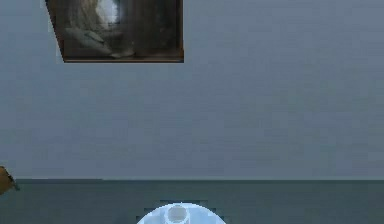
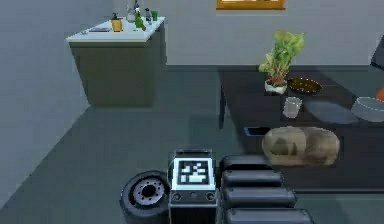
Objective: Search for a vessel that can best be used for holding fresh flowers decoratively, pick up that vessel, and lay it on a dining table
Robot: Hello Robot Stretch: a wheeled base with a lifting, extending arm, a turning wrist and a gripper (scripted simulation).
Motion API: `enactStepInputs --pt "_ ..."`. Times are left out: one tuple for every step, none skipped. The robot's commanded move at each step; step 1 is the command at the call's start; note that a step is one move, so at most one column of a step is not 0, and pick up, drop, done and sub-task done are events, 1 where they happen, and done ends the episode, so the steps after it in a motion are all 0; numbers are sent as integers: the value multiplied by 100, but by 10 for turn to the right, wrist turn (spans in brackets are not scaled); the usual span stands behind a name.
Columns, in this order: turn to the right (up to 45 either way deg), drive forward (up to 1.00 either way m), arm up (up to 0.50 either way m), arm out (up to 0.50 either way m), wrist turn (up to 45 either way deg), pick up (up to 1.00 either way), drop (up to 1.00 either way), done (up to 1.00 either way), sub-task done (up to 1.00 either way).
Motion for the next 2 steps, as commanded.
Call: enactStepInputs --pt "390 0 0 0 0 0 0 0 0" --pt "0 50 0 0 0 0 0 0 0"
